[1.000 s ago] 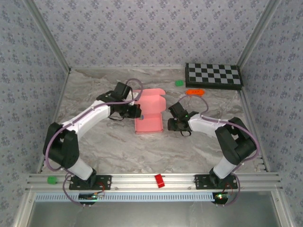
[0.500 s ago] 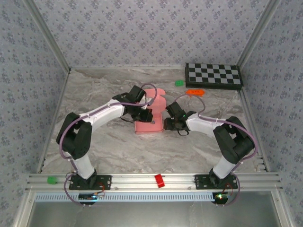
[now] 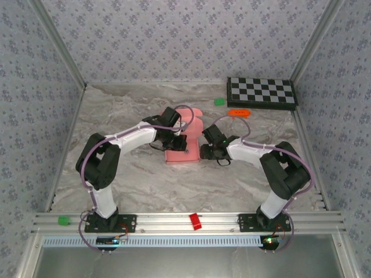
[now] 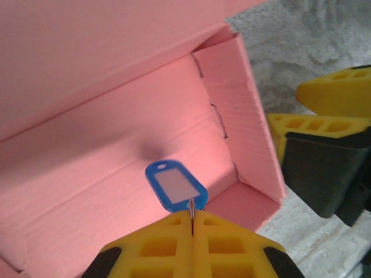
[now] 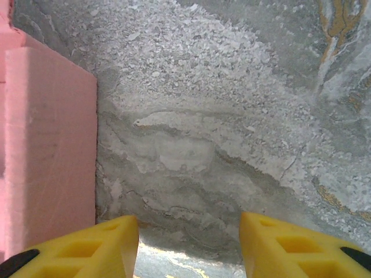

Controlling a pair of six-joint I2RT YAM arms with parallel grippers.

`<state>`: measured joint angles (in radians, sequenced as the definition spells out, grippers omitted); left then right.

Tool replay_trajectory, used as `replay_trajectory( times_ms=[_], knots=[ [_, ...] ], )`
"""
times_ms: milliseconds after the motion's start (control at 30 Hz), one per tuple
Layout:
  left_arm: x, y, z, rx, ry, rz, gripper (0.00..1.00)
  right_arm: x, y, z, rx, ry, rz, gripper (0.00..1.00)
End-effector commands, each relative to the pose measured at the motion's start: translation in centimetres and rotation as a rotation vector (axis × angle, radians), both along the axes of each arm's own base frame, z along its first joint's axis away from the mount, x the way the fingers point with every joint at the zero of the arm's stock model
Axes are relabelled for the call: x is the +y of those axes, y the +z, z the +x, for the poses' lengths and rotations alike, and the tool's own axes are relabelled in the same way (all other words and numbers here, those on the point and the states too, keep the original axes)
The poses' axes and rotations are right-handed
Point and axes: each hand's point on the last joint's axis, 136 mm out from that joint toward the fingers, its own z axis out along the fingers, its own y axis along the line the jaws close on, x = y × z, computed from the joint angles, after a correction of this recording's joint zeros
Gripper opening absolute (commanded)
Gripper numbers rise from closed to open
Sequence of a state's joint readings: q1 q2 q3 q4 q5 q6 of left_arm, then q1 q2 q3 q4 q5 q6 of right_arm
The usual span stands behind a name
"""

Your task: Fold the paper box

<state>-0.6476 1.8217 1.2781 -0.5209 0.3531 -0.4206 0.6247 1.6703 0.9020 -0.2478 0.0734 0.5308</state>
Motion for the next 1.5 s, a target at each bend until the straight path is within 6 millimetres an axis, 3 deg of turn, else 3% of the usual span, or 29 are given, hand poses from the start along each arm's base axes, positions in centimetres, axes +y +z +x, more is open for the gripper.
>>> replay_trajectory(
  times_ms=[0,400,667,967,1200,1467],
  knots=[
    [0.8,-0.5,0.7,-0.015,0.069,0.050,0.00,0.4,0.1,0.1,0.006,0.023,-0.012,0.51],
    [2.5,-0.5,1.1,-0.056,0.139,0.110,0.10,0.4,-0.1,0.0,0.010,0.025,-0.019,0.51],
    [3.7,1.0,1.4,-0.124,0.158,0.133,0.29,0.1,0.8,0.2,-0.019,0.015,-0.030,0.51],
    [5.0,3.7,2.3,-0.239,0.179,0.158,0.34,-1.0,2.8,0.3,-0.071,-0.012,-0.039,0.51],
    [5.0,4.1,2.3,-0.256,0.146,0.165,0.33,-1.1,4.3,1.1,-0.107,-0.017,-0.005,0.51],
    [7.9,5.6,3.4,-0.296,0.227,0.205,0.33,-0.8,6.7,2.5,-0.155,-0.008,0.045,0.50]
  ],
)
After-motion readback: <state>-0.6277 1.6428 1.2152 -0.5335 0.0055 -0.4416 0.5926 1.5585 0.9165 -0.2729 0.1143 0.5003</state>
